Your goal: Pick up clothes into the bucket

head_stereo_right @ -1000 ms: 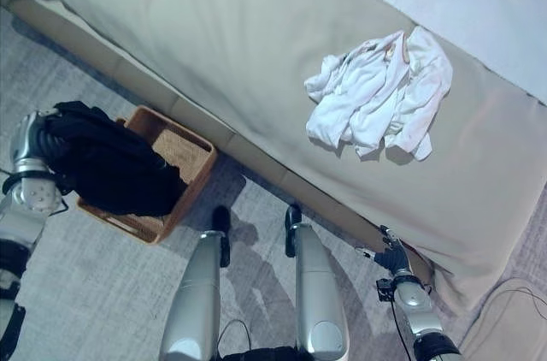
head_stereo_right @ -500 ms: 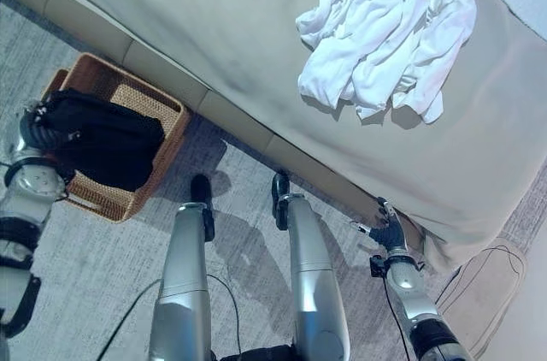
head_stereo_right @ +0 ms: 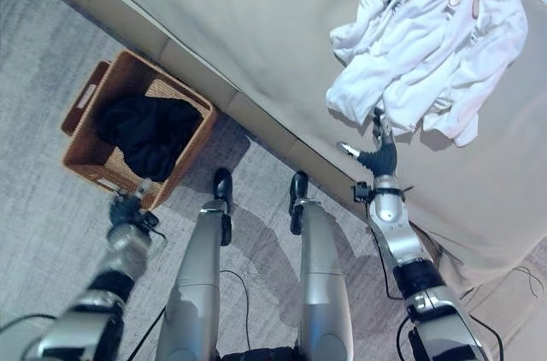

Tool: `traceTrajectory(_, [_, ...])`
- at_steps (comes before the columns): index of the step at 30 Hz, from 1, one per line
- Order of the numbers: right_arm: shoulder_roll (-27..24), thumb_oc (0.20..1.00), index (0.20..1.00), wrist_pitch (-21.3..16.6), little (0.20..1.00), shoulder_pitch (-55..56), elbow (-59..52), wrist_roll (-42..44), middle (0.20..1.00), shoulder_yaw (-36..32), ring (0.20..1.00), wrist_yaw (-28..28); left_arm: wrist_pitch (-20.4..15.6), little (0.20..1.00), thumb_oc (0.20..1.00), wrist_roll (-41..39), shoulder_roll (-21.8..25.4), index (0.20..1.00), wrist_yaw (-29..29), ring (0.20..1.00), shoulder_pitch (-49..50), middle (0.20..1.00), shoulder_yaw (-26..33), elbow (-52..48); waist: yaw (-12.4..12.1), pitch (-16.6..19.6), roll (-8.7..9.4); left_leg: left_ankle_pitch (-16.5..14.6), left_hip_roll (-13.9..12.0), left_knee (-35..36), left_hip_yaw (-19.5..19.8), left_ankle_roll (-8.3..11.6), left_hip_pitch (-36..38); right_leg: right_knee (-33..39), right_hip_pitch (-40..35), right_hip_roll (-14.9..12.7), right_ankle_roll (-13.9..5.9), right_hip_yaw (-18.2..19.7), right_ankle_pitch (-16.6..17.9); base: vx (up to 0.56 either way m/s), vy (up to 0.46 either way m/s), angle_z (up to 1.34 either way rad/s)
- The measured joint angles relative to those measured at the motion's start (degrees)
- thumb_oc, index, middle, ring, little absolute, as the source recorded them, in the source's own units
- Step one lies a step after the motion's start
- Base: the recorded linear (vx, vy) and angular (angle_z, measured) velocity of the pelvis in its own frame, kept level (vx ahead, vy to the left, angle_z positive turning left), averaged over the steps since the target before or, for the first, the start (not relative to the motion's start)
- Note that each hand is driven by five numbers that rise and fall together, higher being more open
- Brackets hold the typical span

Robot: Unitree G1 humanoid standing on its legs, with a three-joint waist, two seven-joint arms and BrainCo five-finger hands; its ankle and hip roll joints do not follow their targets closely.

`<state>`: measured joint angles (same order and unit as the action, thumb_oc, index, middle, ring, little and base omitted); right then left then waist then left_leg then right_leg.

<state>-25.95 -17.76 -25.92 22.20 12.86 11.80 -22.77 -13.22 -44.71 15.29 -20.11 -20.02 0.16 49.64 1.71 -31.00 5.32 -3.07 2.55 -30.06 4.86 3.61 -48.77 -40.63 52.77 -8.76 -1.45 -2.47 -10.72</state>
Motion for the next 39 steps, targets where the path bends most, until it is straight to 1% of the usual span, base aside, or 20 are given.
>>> traceTrajectory(3, [-0.4,1.000,1.000,0.1,1.000,-1.2,-1.2,-1.1,1.000,-0.8,1.000,-1.0,-1.8,1.000,1.000,0.0,-2.4,1.000,0.4,1.000,2.2,1.000,0.1,-0.1,-1.6,-0.1,-1.33,1.3,-0.2,4.0,0.2,-0.05,3.9,2.9,-3.9,-0.2,-0.07,-0.8,0.3,-0.03,-0.069,0.09])
traceTrajectory(5, [-0.8,1.000,1.000,0.2,1.000,-1.8,-1.3,-1.9,1.000,-1.1,1.000,-1.8,-2.5,1.000,1.000,0.2,-2.7,1.000,0.3,1.000,2.9,1.000,0.0,-0.3,-1.5,0.0,-1.85,1.8,-0.1,6.0,0.6,-0.22,6.2,4.4,-6.2,-0.4,-0.21,-1.3,0.5,0.01,-0.053,0.11])
traceTrajectory(9, [-3.6,1.000,1.000,0.4,1.000,-3.2,-0.7,-7.0,1.000,-3.1,1.000,-5.7,-3.7,1.000,1.000,8.5,-2.1,1.000,-1.6,1.000,3.7,1.000,-8.0,-2.1,-2.4,0.2,-3.53,2.7,0.0,9.0,1.0,-0.63,10.7,7.1,-10.9,-0.4,-0.76,-2.0,1.0,0.01,-0.061,0.06])
traceTrajectory(10, [-4.7,1.000,1.000,1.4,1.000,-5.5,0.9,-9.5,1.000,-3.0,1.000,-7.2,-3.6,1.000,1.000,13.1,-2.2,1.000,-1.6,1.000,3.8,1.000,-12.1,-2.4,-2.5,0.2,-3.99,3.1,0.0,9.7,1.2,-0.50,11.9,7.8,-12.4,-0.5,-0.91,-2.3,1.3,0.02,-0.053,0.06])
traceTrajectory(11, [-5.2,1.000,1.000,2.1,1.000,-6.8,2.8,-10.7,1.000,-3.0,1.000,-7.8,-3.6,1.000,1.000,14.7,-1.9,1.000,-1.3,1.000,4.1,1.000,-14.6,-2.9,-2.5,0.2,-4.16,3.3,0.1,10.1,1.4,-0.43,12.6,8.2,-13.1,-0.5,-0.95,-2.4,1.4,0.02,-0.072,0.08])
traceTrajectory(12, [-6.1,1.000,1.000,3.7,1.000,-8.6,5.1,-11.8,1.000,-3.2,1.000,-8.8,-3.6,1.000,1.000,16.7,-2.3,1.000,-0.5,1.000,4.2,1.000,-16.7,-3.6,-2.5,0.2,-4.35,3.5,0.2,10.9,1.4,-0.62,13.8,8.8,-14.3,-0.6,-1.02,-2.6,1.5,0.01,-0.051,0.06])
traceTrajectory(13, [-6.5,1.000,1.000,4.1,1.000,-9.3,5.2,-12.4,1.000,-3.5,1.000,-9.5,-3.7,1.000,1.000,17.0,-3.1,1.000,-0.2,1.000,4.1,1.000,-17.1,-3.8,-2.5,0.2,-4.34,3.5,0.2,11.2,1.5,-0.63,14.3,9.0,-14.7,-0.7,-1.02,-2.7,1.5,0.02,-0.067,0.08])
traceTrajectory(15, [-6.9,1.000,1.000,5.2,1.000,-13.9,10.0,-14.6,1.000,-4.0,1.000,-12.1,-3.8,1.000,1.000,17.0,-4.5,1.000,0.7,1.000,3.9,1.000,-19.3,-4.0,-2.6,0.2,-4.37,3.8,0.3,11.6,1.6,-0.86,14.8,9.3,-15.2,-0.7,-1.08,-3.0,1.5,0.01,-0.047,0.03])
traceTrajectory(18, [-8.6,1.000,1.000,7.0,1.000,-20.2,20.7,-15.0,1.000,-2.5,1.000,-14.2,-3.8,1.000,1.000,17.3,-3.9,1.000,1.6,1.000,3.5,1.000,-23.5,-4.6,-2.7,0.3,-4.50,4.2,0.4,12.3,1.7,-0.86,15.1,9.2,-15.2,-0.9,-1.11,-3.0,1.5,0.01,-0.030,0.04])
traceTrajectory(19, [-10.0,1.000,1.000,7.6,1.000,-23.3,25.3,-15.0,1.000,-1.1,1.000,-14.9,-3.8,1.000,1.000,20.0,-2.4,1.000,1.8,1.000,3.4,1.000,-26.4,-5.4,-2.6,0.2,-4.57,4.7,0.5,13.0,1.7,-0.83,15.1,9.2,-14.9,-1.1,-1.12,-3.0,1.5,0.01,-0.028,0.05])
traceTrajectory(20, [-11.0,1.000,1.000,7.8,1.000,-24.4,26.8,-15.0,1.000,-0.6,1.000,-15.3,-3.7,1.000,1.000,22.1,-2.1,1.000,1.8,1.000,3.3,1.000,-26.8,-5.7,-2.6,0.2,-4.61,5.0,0.5,13.5,1.7,-0.82,15.1,9.2,-14.6,-1.2,-1.12,-3.0,1.5,0.04,-0.045,0.07])
traceTrajectory(21, [-13.0,1.000,1.000,7.9,1.000,-27.3,31.9,-14.9,1.000,1.3,1.000,-15.4,-3.7,1.000,1.000,25.7,-0.6,1.000,1.6,1.000,2.3,1.000,-29.4,-5.7,-2.7,0.1,-5.29,5.5,0.6,14.1,1.9,-0.83,15.1,9.2,-14.5,-1.3,-1.17,-3.2,1.6,0.01,-0.042,0.07])
traceTrajectory(23, [-14.4,1.000,1.000,8.2,1.000,-29.0,34.2,-14.4,1.000,1.6,1.000,-15.5,-3.7,1.000,1.000,28.5,0.2,1.000,1.5,1.000,1.7,1.000,-30.2,-5.8,-2.7,0.2,-6.27,5.7,0.7,14.6,2.0,-0.98,15.1,9.5,-14.4,-1.4,-1.31,-3.3,1.7,0.01,-0.047,0.04])
traceTrajectory(26, [-16.5,1.000,1.000,8.4,1.000,-32.5,42.0,-13.2,1.000,6.4,1.000,-14.1,-3.7,1.000,1.000,31.0,0.7,1.000,1.0,1.000,1.6,1.000,-29.8,-6.1,-2.9,0.2,-8.39,6.6,0.6,16.1,2.5,-0.57,15.2,9.7,-14.4,-1.5,-1.41,-4.0,1.9,0.00,-0.078,0.08])
traceTrajectory(27, [-17.1,1.000,1.000,8.7,1.000,-33.0,45.4,-12.7,1.000,7.9,1.000,-12.3,-3.6,1.000,1.000,30.9,0.6,1.000,0.9,1.000,1.7,1.000,-29.1,-5.8,-3.3,0.2,-9.24,7.5,0.6,17.3,3.4,-0.28,15.2,9.9,-14.3,-1.5,-1.40,-4.6,1.9,0.00,-0.044,0.17])
traceTrajectory(30, [-17.3,1.000,1.000,9.7,1.000,-33.1,49.1,-12.2,1.000,10.4,1.000,-9.2,-3.6,1.000,1.000,30.4,0.7,1.000,0.9,1.000,1.9,1.000,-28.1,-5.7,-5.0,0.2,-9.75,8.7,0.4,19.2,3.8,0.05,15.2,9.3,-13.3,-1.5,-1.17,-5.1,1.7,-0.02,-0.082,0.09])
traceTrajectory(31, [-17.5,1.000,1.000,9.8,1.000,-33.4,50.8,-12.3,1.000,11.9,1.000,-8.0,-3.6,1.000,1.000,30.1,0.5,1.000,1.0,1.000,1.9,1.000,-28.1,-5.7,-5.4,0.3,-9.95,9.5,0.4,20.0,4.5,0.74,15.2,9.1,-13.0,-1.6,-0.93,-5.5,1.5,-0.02,-0.135,0.25])
traceTrajectory(33, [-17.6,1.000,1.000,11.0,1.000,-34.7,54.2,-12.3,1.000,13.6,1.000,-5.7,-3.6,1.000,1.000,29.7,0.3,1.000,1.1,1.000,1.9,1.000,-28.1,-5.8,-5.7,0.2,-10.81,10.7,0.4,21.8,5.8,1.07,15.0,8.2,-12.3,-2.1,-0.44,-6.9,0.9,0.00,-0.080,0.35])
traceTrajectory(35, [-17.8,1.000,1.000,12.1,1.000,-35.2,55.8,-13.5,1.000,13.9,1.000,-3.6,-3.5,1.000,1.000,29.1,0.3,1.000,1.8,1.000,2.3,1.000,-28.2,-5.9,-5.9,0.2,-10.88,11.2,0.6,22.5,7.1,1.67,14.5,6.0,-11.0,-2.7,0.14,-7.7,-0.3,0.01,-0.057,0.30])
traceTrajectory(39, [-18.0,1.000,1.000,12.4,1.000,-36.1,55.5,-15.1,1.000,14.9,1.000,-1.9,-3.4,1.000,1.000,28.1,0.2,1.000,2.7,1.000,3.0,1.000,-28.3,-5.8,-6.0,0.3,-11.02,11.3,0.7,22.5,7.8,1.62,13.1,3.8,-8.8,-3.2,0.76,-8.1,-1.5,0.00,-0.039,0.12])
